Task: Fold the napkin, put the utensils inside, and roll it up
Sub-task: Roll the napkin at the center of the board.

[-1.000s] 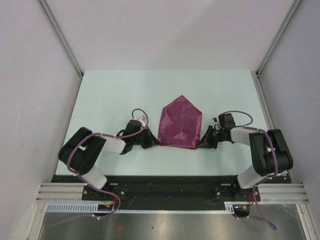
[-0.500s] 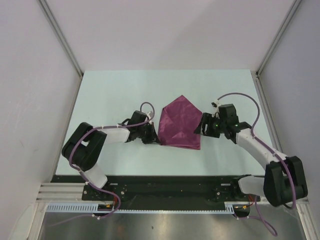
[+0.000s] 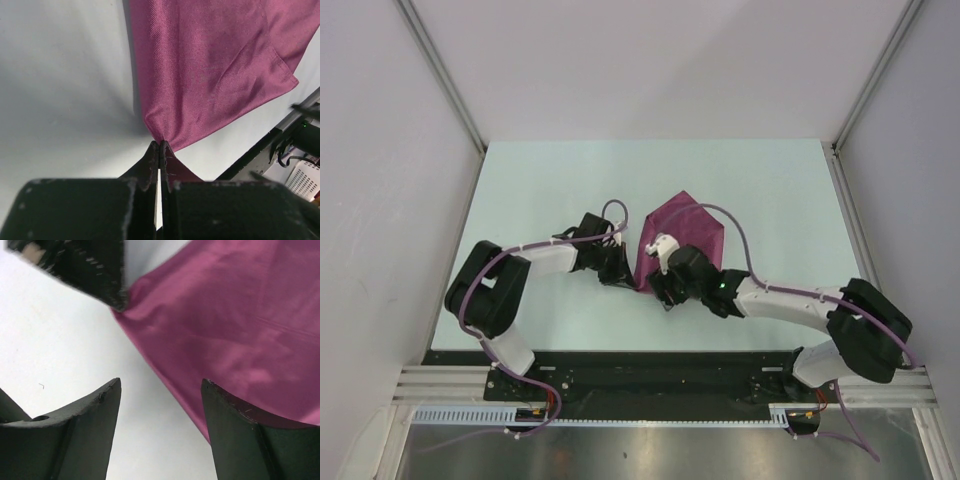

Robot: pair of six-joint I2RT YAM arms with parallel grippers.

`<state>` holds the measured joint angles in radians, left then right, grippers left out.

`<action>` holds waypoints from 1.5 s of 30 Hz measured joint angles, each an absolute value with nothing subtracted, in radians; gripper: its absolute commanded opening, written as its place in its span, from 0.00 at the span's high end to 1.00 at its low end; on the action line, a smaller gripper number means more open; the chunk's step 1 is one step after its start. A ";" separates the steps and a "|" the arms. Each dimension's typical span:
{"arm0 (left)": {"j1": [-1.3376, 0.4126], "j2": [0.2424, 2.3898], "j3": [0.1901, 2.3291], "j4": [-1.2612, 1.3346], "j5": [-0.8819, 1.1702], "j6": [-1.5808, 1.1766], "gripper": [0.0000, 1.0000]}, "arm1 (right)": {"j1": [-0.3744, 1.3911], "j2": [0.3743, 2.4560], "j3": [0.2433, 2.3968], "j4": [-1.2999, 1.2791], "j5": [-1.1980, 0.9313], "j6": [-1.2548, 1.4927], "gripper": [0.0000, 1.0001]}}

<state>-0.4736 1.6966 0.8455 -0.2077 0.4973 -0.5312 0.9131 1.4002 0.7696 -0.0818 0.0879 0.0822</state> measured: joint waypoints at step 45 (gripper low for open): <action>-0.399 1.696 0.841 -0.152 0.616 -0.554 0.44 | 1.103 1.759 0.830 0.143 0.497 -0.091 0.95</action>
<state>-0.3988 1.6958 0.8410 -0.1524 0.6163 -0.5545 1.1034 1.7592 0.8299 0.1429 0.4969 -0.0914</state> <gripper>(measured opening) 0.448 0.080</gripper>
